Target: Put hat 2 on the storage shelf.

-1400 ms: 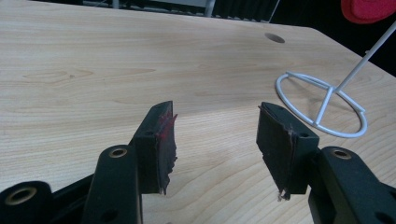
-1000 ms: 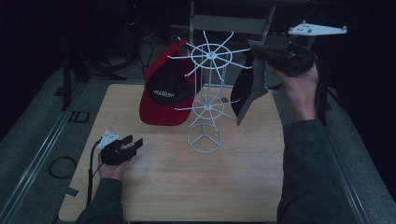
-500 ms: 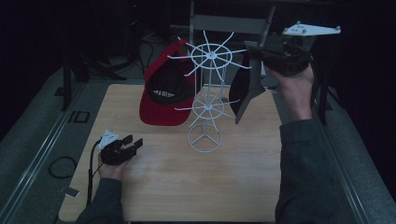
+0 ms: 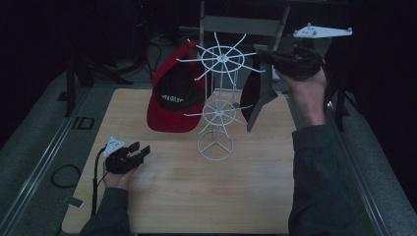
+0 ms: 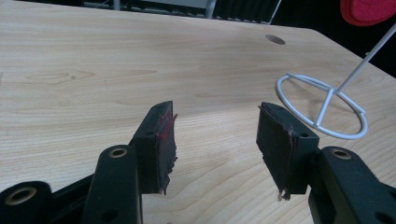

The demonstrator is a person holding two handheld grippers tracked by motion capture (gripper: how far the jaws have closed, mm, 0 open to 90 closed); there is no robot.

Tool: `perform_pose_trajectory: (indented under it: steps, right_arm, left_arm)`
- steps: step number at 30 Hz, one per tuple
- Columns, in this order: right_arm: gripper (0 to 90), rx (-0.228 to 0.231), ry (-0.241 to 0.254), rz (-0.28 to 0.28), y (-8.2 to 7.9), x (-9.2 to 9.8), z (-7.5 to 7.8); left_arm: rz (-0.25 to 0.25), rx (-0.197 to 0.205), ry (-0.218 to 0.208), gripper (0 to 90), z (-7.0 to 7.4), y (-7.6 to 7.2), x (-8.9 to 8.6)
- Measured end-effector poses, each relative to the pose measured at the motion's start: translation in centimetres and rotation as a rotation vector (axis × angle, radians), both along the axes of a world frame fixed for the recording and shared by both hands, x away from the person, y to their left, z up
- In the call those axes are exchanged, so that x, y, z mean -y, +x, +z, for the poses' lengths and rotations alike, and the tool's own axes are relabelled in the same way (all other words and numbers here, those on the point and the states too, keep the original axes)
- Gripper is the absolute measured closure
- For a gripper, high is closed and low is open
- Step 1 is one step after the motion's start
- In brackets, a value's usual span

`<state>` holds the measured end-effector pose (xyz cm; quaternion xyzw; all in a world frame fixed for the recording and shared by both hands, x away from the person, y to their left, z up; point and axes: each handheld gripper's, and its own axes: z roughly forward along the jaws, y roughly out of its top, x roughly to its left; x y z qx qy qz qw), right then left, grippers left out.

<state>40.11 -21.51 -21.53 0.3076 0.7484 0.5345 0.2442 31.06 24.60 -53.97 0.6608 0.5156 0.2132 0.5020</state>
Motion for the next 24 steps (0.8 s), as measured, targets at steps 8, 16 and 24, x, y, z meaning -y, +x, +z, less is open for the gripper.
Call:
perform_pose_trajectory:
  steps: [8, 16, 24]
  right_arm:
    - [89.4, -0.01, 0.001, 0.003, 0.13, -0.18, -0.32]
    - [89.3, -0.014, -0.005, 0.016, 0.16, -0.39, -0.63]
    - [89.2, -0.017, -0.005, 0.023, 0.18, -0.41, -0.92]
  left_arm:
    - [0.0, -0.001, 0.0, 47.3, -0.04, -0.08, -0.04]
    - [0.0, -0.001, -0.001, 47.4, -0.09, -0.02, 0.0]
    - [-0.001, -0.001, 0.0, 47.4, -0.06, -0.05, 0.0]
